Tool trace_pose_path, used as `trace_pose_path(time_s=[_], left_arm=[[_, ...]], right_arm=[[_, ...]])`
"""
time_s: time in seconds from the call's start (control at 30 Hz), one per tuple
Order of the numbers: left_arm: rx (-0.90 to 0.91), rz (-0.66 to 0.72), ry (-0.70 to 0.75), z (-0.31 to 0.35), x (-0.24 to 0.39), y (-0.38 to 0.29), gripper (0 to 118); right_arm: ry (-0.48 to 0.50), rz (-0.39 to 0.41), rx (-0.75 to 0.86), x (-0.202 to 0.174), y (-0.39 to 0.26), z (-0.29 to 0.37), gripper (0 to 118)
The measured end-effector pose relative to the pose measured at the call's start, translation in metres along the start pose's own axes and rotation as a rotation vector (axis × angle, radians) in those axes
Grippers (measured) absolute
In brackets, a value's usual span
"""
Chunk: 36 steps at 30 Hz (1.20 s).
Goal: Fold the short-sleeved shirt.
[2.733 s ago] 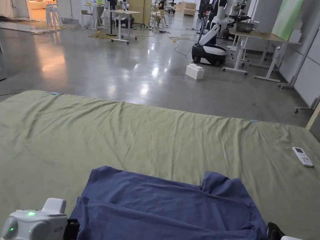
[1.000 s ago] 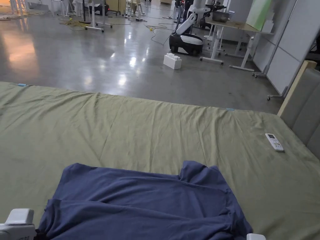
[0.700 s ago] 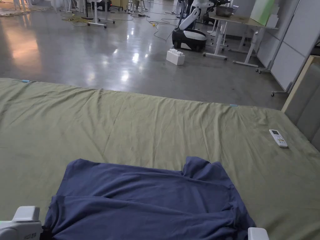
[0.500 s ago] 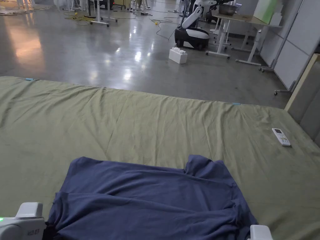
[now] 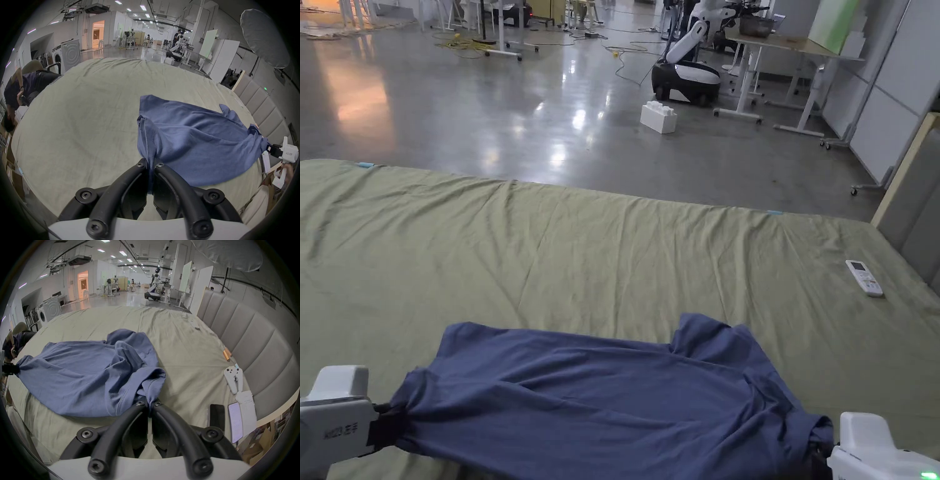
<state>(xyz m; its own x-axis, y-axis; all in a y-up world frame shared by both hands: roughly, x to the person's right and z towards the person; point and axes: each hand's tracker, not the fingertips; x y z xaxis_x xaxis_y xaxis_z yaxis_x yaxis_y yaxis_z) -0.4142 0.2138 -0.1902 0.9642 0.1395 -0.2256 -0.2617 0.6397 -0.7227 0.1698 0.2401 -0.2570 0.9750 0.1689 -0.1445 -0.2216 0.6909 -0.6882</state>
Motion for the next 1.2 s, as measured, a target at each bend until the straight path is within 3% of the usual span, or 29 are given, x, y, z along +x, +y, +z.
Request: trace_pose_path(time_s=[0.33,0.37,0.43,0.6,0.77,0.8,0.83,0.9,0.93,1.0,1.07,1.1,1.17,1.2], left_arm=[[-0.098,0.025,0.046,0.043,-0.029,-0.067,6],[-0.112,0.032,0.052,0.043,-0.031,-0.077,6],[-0.162,0.041,0.060,0.036,-0.036,-0.096,6],[-0.225,0.035,0.092,0.003,-0.035,-0.116,6],[-0.253,-0.008,0.134,0.008,-0.038,-0.115,6],[-0.251,-0.010,0.135,-0.002,-0.026,-0.115,6],[-0.253,-0.013,0.136,0.001,-0.025,-0.115,7],[-0.250,-0.012,0.135,0.006,-0.019,-0.113,13],[-0.245,-0.011,0.134,0.005,-0.016,-0.112,21],[-0.205,-0.024,0.148,0.015,-0.006,-0.112,40],[-0.130,-0.050,0.152,0.023,0.000,-0.100,44],[-0.102,-0.037,0.136,0.025,0.010,-0.096,55],[-0.017,-0.040,0.108,0.028,0.036,-0.082,58],[0.029,-0.041,0.096,0.030,0.015,-0.076,58]], right_arm=[[0.014,0.044,-0.129,-0.009,-0.067,0.036,3],[0.016,0.077,-0.202,-0.011,-0.078,0.033,3],[0.018,0.046,-0.236,-0.013,-0.098,0.025,3],[-0.006,0.120,-0.392,-0.023,-0.121,-0.007,3],[-0.026,0.145,-0.403,-0.032,-0.117,-0.024,4],[-0.029,0.144,-0.406,-0.032,-0.115,-0.023,7],[-0.033,0.151,-0.411,-0.033,-0.113,-0.022,17],[-0.069,0.157,-0.382,-0.033,-0.107,-0.014,56],[-0.093,0.168,-0.370,-0.033,-0.103,-0.009,69],[-0.116,0.147,-0.290,-0.033,-0.092,0.005,76],[-0.103,0.112,-0.188,-0.037,-0.076,0.021,76],[-0.094,0.101,-0.133,-0.039,-0.069,0.027,77],[-0.065,0.064,0.009,-0.048,-0.052,0.041,81],[-0.046,0.045,0.071,-0.052,-0.045,0.046,82]])
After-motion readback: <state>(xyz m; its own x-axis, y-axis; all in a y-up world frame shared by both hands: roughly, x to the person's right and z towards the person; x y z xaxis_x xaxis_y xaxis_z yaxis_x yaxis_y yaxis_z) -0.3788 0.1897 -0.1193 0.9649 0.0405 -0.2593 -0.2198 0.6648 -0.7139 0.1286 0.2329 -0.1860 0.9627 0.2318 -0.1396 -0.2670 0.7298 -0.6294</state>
